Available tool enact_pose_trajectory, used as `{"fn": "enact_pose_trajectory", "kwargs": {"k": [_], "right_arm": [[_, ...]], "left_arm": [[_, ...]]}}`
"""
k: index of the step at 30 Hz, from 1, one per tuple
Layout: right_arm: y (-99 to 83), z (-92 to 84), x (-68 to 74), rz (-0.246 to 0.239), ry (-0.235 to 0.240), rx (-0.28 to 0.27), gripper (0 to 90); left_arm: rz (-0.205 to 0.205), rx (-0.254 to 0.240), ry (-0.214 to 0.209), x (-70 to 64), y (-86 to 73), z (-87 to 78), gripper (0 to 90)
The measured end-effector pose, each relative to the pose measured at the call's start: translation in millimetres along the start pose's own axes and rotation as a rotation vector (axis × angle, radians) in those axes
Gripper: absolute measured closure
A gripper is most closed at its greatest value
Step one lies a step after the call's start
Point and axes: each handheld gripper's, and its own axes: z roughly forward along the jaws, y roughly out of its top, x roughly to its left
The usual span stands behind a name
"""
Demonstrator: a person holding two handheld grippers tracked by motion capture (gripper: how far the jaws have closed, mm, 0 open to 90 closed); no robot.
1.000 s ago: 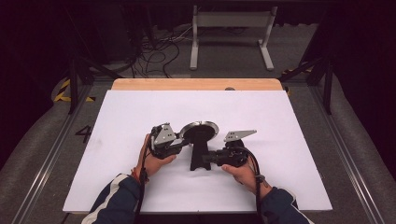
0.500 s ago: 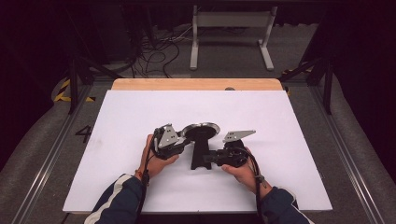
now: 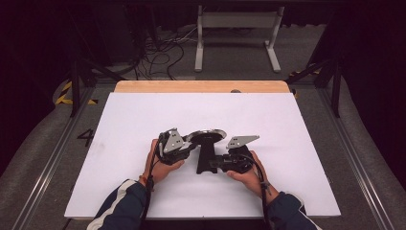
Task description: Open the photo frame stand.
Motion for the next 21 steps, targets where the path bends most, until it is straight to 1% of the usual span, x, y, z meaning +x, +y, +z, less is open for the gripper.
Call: {"fn": "enact_pose_trajectory", "kwargs": {"k": [3, 10, 12, 13, 16, 17, 21], "right_arm": [[-1.1, 1.6, -0.8, -0.001, -0.005, 0.01, 73.9], [-1.8, 1.3, -0.4, -0.003, -0.006, 0.011, 74.0], [-2.5, 0.9, -0.9, -0.002, -0.006, 0.009, 74.1], [-2.7, 0.6, -1.0, -0.002, -0.007, 0.009, 74.2], [-2.9, -0.6, -1.1, 0.003, -0.01, 0.006, 74.3], [-2.7, -2.3, -1.4, 0.002, -0.01, 0.002, 74.3], [-2.1, -6.1, -1.0, 0.003, -0.017, -0.012, 72.9]], "left_arm": [[0.011, 0.011, -0.008, -0.4, 0.4, -0.6, 67.0], [0.004, 0.014, -0.013, 0.0, 0.0, -1.3, 67.2], [-0.001, 0.013, -0.016, 0.4, -0.1, -1.3, 67.1], [-0.013, 0.011, -0.023, 1.5, -1.0, -1.8, 67.0], [-0.023, 0.014, -0.024, 3.4, -2.2, -2.5, 65.8], [-0.036, 0.01, -0.031, 4.8, -3.1, -4.4, 65.0], [-0.024, 0.012, -0.026, 5.4, -2.6, -8.2, 63.7]]}}
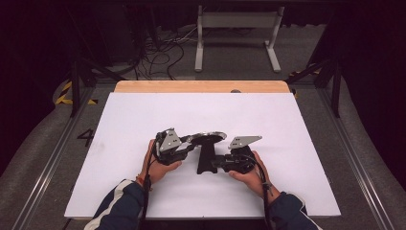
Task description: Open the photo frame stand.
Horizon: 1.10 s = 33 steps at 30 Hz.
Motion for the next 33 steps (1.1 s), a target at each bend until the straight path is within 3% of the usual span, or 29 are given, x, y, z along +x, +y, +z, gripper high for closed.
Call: {"fn": "enact_pose_trajectory", "kwargs": {"k": [17, 22, 33], "right_arm": [[1.7, -20.5, 4.7, -0.044, -0.069, -0.035, 71.4], [1.0, -26.0, 6.5, -0.058, -0.071, -0.043, 75.8], [-2.7, -37.1, 8.8, -0.053, -0.131, -0.081, 83.0]], "left_arm": [[0.023, -0.001, -0.024, 3.0, 0.5, -16.4, 58.6], [0.034, 0.011, -0.039, 5.0, 1.2, -22.3, 51.5], [0.044, 0.034, -0.007, 3.4, 3.1, -36.7, 39.2]]}}
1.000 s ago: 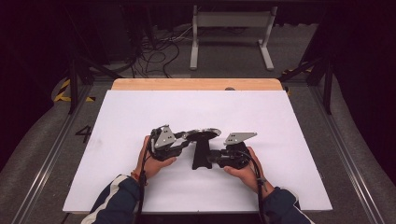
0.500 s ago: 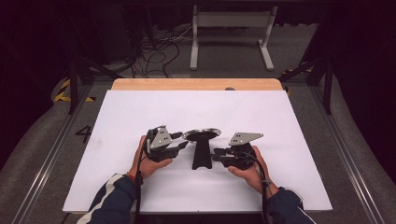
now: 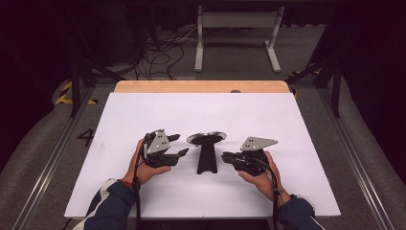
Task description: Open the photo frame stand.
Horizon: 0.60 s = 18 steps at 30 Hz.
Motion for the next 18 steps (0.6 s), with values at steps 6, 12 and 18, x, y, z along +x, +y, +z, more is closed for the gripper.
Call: {"fn": "enact_pose_trajectory", "kwargs": {"k": [6, 12, 18], "right_arm": [[-6.3, -4.0, 2.5, -0.007, -0.022, 0.002, 81.7], [-10.5, -10.5, 5.4, 0.001, -0.048, -0.005, 79.3], [-14.2, -12.5, 14.8, -0.019, -0.054, 0.004, 85.5]], "left_arm": [[0.02, 0.014, -0.001, -1.1, 0.7, -3.5, 30.4], [0.055, 0.047, 0.022, -4.2, 2.2, -3.2, 28.7], [0.063, 0.056, 0.014, -0.7, 3.2, 9.9, 31.9]]}}
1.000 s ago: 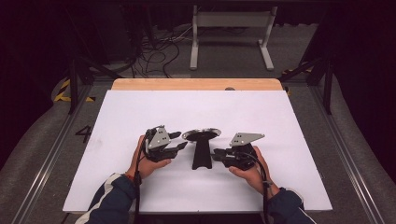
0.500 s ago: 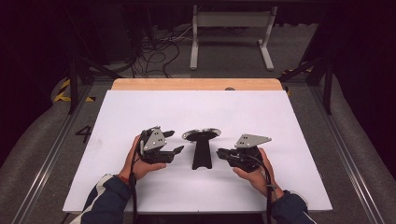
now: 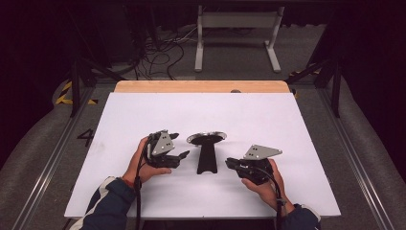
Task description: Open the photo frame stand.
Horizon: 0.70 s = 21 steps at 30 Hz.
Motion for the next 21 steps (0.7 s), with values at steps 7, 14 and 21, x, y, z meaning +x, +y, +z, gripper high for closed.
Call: {"fn": "enact_pose_trajectory", "kwargs": {"k": [7, 14, 21], "right_arm": [[-1.3, 6.5, 9.1, 0.001, 0.0, 0.003, 90.0], [-2.0, 14.2, 19.9, -0.009, 0.01, 0.002, 90.0], [5.6, 29.8, 30.3, 0.005, 0.027, -0.038, 90.0]], "left_arm": [[-0.01, -0.033, -0.032, 5.0, 3.9, 7.7, 41.3], [-0.018, -0.1, -0.078, -1.4, 16.3, 10.3, 51.3], [-0.032, -0.085, -0.071, 0.7, 14.2, 22.1, 65.4]]}}
